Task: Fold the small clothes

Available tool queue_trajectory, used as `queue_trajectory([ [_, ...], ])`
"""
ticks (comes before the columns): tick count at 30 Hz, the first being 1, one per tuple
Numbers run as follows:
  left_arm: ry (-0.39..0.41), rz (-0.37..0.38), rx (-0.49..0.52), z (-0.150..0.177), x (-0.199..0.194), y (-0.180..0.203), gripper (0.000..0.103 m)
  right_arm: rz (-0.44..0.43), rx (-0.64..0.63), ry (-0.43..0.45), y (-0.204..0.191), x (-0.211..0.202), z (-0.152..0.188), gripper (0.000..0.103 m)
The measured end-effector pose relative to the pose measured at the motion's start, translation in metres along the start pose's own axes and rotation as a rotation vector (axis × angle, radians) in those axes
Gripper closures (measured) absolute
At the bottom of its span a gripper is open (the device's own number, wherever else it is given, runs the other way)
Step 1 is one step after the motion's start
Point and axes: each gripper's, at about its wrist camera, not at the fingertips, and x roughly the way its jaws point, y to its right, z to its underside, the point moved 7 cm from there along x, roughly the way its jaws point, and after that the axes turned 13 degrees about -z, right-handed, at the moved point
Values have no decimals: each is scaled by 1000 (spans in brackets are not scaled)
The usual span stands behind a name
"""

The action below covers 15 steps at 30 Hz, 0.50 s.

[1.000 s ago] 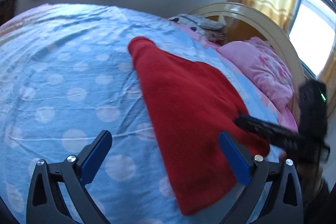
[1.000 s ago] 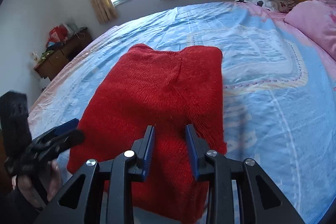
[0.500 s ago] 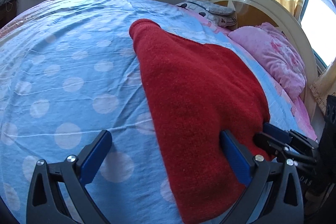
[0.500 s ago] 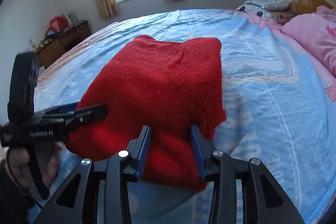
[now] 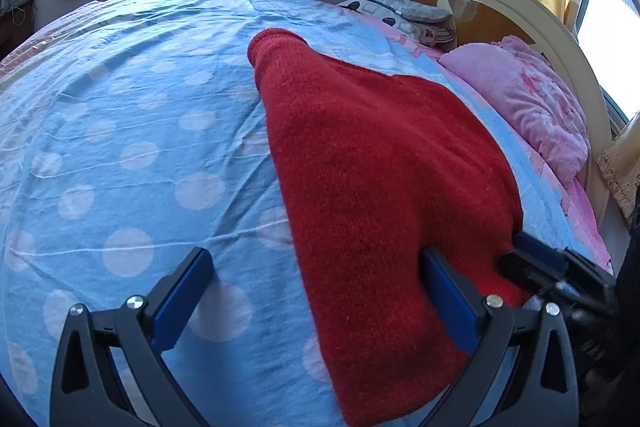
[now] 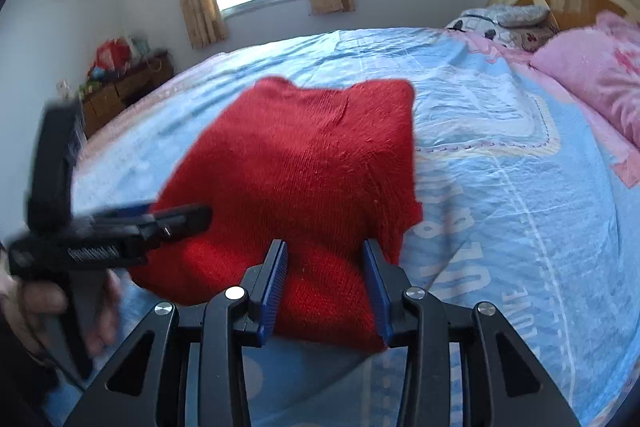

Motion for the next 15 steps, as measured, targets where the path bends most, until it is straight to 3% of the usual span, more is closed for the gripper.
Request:
queue_trajectory([
  [3, 2, -4, 2, 0, 0, 1, 0, -32, 17, 37, -1, -5, -21, 63],
  [9, -2, -7, 3, -1, -1, -1, 0, -24, 20, -85, 15, 26, -25, 63],
  [15, -18, 43, 5, -10, -6, 4, 0, -63, -29, -126, 21, 10, -19, 63],
])
